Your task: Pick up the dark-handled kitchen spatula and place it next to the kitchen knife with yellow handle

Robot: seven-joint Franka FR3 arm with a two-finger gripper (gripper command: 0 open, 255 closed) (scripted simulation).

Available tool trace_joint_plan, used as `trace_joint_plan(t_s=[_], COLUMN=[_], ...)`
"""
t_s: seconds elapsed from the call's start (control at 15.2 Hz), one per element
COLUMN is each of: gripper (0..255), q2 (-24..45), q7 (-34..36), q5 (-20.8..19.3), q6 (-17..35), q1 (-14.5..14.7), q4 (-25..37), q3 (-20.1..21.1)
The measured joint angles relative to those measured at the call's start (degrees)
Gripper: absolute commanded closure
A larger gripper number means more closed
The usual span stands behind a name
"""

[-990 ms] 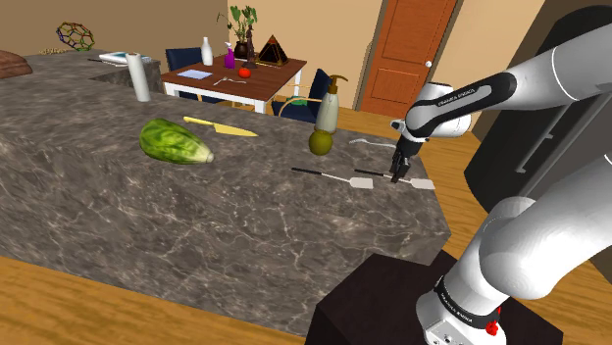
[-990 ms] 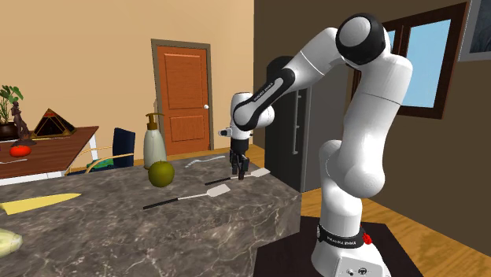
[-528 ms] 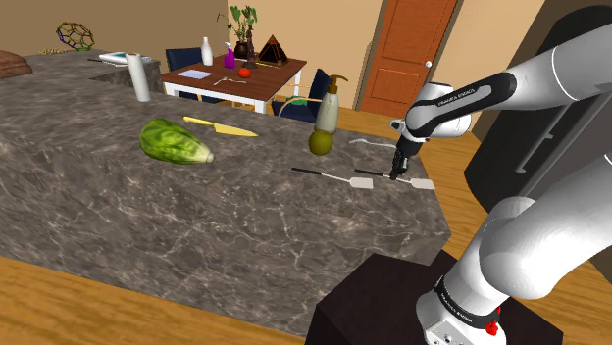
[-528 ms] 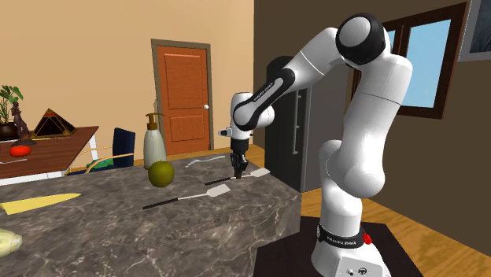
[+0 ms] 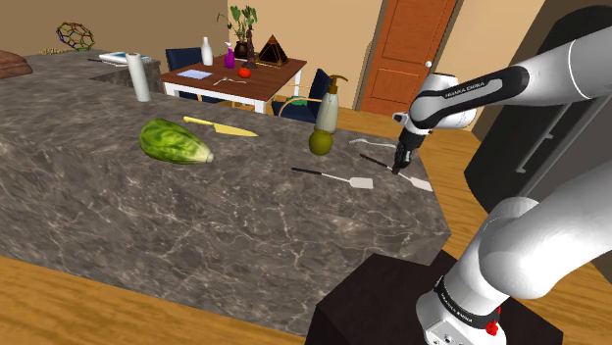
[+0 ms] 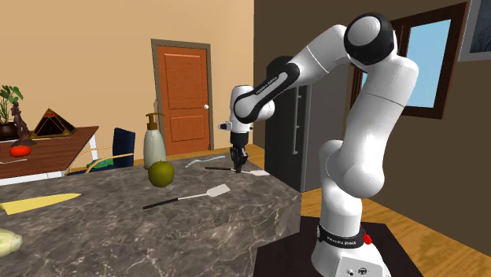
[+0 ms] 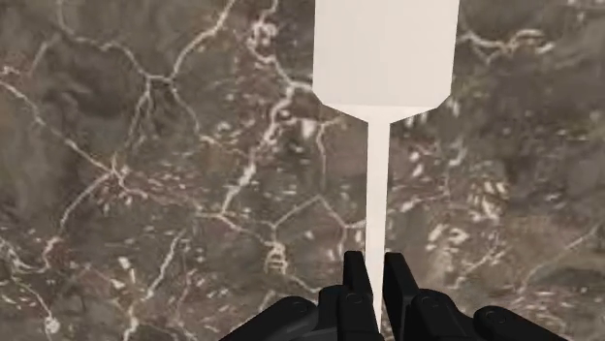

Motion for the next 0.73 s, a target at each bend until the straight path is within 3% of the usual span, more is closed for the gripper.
trace_joint_plan(t_s=[0.73], gripper=[255], q2=[-5.25], q7=[1.51], q5=[-0.99], q6=[-9.74], q1=[-1.26], q4=[4.75], q3=[3.1])
